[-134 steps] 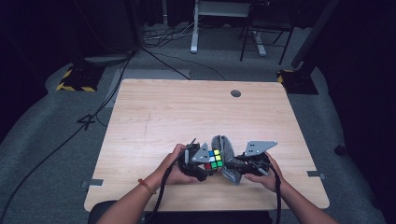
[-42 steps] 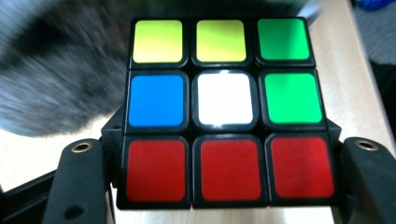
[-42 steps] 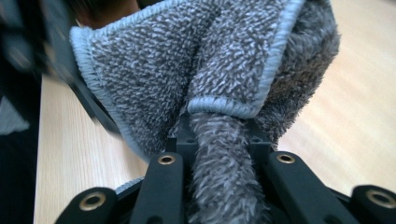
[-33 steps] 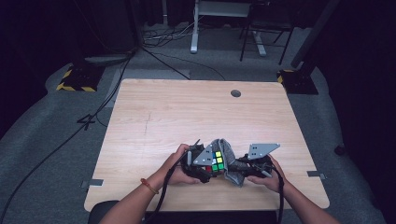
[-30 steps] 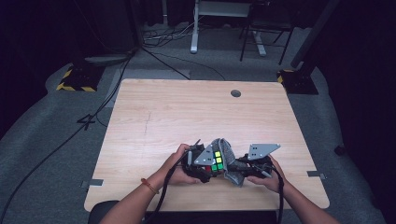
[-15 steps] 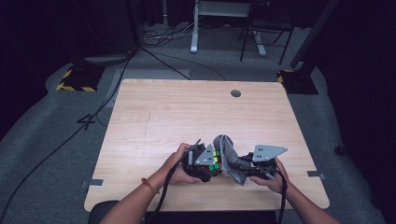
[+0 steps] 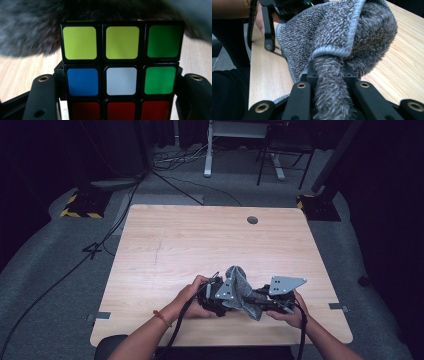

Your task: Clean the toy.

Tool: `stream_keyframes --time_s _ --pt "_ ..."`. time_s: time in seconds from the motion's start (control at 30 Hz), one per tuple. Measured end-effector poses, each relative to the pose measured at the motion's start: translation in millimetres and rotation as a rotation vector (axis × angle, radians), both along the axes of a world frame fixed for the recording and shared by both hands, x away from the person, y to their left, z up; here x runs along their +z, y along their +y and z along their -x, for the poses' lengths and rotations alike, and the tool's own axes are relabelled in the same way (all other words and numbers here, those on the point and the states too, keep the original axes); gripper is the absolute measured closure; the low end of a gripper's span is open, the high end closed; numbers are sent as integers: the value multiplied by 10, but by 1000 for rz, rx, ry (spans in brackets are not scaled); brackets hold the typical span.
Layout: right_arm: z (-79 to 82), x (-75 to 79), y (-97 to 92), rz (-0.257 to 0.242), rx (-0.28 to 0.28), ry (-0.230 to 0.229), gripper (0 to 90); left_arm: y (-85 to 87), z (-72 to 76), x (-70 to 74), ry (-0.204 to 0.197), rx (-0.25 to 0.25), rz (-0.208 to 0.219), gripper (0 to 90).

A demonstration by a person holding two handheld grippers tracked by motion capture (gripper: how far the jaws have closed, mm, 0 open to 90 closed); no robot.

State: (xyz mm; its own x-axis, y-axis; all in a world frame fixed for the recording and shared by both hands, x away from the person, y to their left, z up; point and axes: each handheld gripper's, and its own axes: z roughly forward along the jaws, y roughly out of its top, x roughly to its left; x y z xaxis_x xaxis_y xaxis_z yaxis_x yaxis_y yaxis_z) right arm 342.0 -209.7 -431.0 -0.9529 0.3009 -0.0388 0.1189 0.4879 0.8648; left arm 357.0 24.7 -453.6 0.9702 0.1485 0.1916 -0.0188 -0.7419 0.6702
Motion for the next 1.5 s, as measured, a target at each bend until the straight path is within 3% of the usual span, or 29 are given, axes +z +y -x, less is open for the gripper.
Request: stream_keyframes --time_s 0.13,0.2,0.33,0.4,0.57,0.73,0.87,0.97,1.07,1.17,1.23,1.3,1.37,1.47,1.5 --pt "-23 4 50 2 -7 -2 757 4 -3 -8 0 13 -7 332" --pt "-66 -21 51 41 -34 -12 758 17 -3 5 -7 15 -7 333" --pt "-191 -141 -25 77 -81 43 760 77 -2 65 -5 18 46 333" --pt "-224 -196 -61 84 -82 74 760 106 1 97 1 17 71 333" --pt "-234 -290 -21 118 -70 98 759 152 12 154 2 4 119 333" --pt "-211 -261 -17 45 -25 120 759 130 8 120 -2 7 89 331" --pt "-187 -211 -59 12 -18 72 759 123 16 106 -29 13 51 331" --pt "-174 -147 -80 -6 -25 52 759 127 6 98 -23 21 40 331" --pt "-137 -79 -92 -19 -22 33 759 95 12 66 -32 28 -9 333" --pt "-81 6 -30 -44 20 27 758 21 23 12 -28 18 -40 333" --pt "-38 24 57 -36 42 17 756 -9 30 1 -14 6 -38 333" --pt "-31 33 98 -24 28 4 755 6 21 -3 -13 12 -30 333" --pt "-78 35 86 -18 -21 1 755 38 26 28 3 2 -5 334" --pt "-171 -17 43 33 -84 -7 755 53 44 77 -9 2 18 334" --pt "-211 -53 4 22 -93 26 755 63 43 87 -6 5 26 334"
